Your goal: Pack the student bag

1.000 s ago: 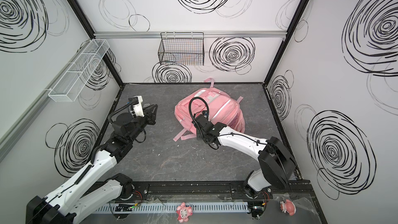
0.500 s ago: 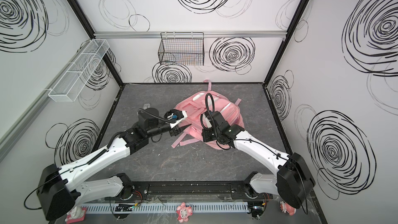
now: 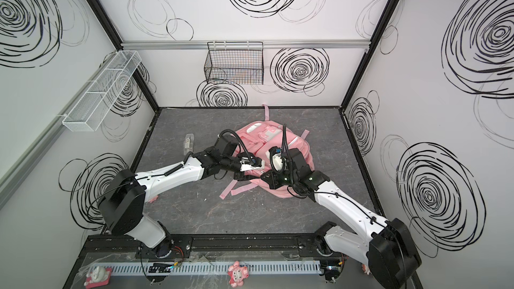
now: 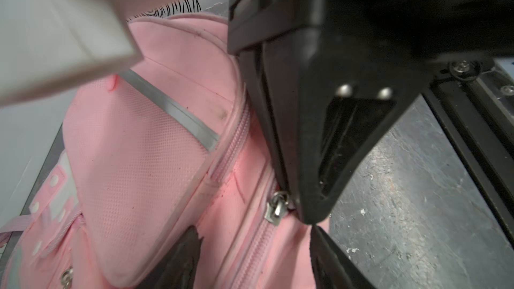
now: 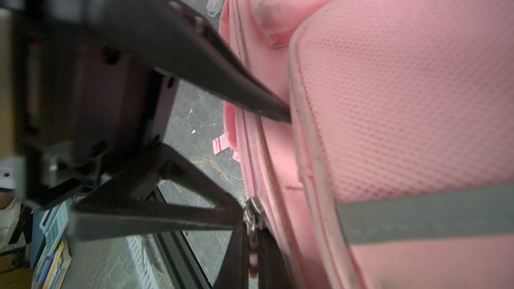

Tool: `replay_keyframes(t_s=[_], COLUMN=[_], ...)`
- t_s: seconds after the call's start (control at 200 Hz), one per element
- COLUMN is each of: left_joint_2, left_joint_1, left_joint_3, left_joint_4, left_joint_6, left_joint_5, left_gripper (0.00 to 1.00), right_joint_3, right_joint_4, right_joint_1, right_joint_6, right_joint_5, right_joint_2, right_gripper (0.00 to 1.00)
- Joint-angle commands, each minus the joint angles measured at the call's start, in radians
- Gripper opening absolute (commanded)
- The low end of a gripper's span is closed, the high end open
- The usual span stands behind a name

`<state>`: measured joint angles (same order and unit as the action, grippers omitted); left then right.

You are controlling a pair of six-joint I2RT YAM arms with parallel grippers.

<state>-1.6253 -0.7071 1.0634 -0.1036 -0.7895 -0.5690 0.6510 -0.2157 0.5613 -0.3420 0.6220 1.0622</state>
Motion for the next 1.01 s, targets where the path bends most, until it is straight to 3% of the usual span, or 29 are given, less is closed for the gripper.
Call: replay_keyframes(t_s=[0.0, 0.095, 0.185, 0.255, 0.335, 0.505, 0.62, 0.8, 1.0], left_joint_2=[-0.029, -0.046, -0.053, -0.049, -0.039, -0.025, -0.016, 0.003, 0.031], left_joint_1=[-0.006, -0.005, -0.003, 0.0, 0.001, 0.005, 0.007, 0.046, 0.095], left_joint_3=[0.024, 0.033, 0.036, 0.027, 0.017, 0.002, -0.029, -0.063, -0.084], left_joint_4=[0.021, 0.003, -0.008, 0.004, 0.016, 0.042, 0.088, 0.158, 0.207], left_joint_6=[-0.032, -0.056, -0.056, -0.049, -0.044, -0.029, -0.033, -0.012, 0.0], left_joint_5=[0.009, 0.036, 0.054, 0.06, 0.036, -0.034, 0.025, 0.131, 0.133], left_gripper=[0.63, 0.56, 0.17, 0.13, 0.0, 0.0, 0.0, 0.0, 0.0], right_joint_3=[0.012, 0.022, 0.036, 0.04, 0.035, 0.006, 0.014, 0.066, 0.088], right_joint_4=[0.148, 0.126, 0.093, 0.073, 0.072, 0.158, 0.149, -0.086, -0.322], right_joint_1=[0.005, 0.003, 0.004, 0.001, -0.004, -0.016, -0.019, -0.053, -0.075], right_joint_6=[0.047, 0.067, 0.084, 0.094, 0.084, 0.007, -0.039, -0.047, 0.023], right_joint_5=[0.156, 0.141, 0.09, 0.047, -0.013, -0.053, -0.098, -0.145, -0.193], right_joint_2=[-0.052, -0.057, -0.057, -0.056, -0.054, -0.057, -0.068, -0.075, -0.102], right_gripper=[0.0, 0.0, 0.0, 0.0, 0.0, 0.01, 0.0, 0.0, 0.0])
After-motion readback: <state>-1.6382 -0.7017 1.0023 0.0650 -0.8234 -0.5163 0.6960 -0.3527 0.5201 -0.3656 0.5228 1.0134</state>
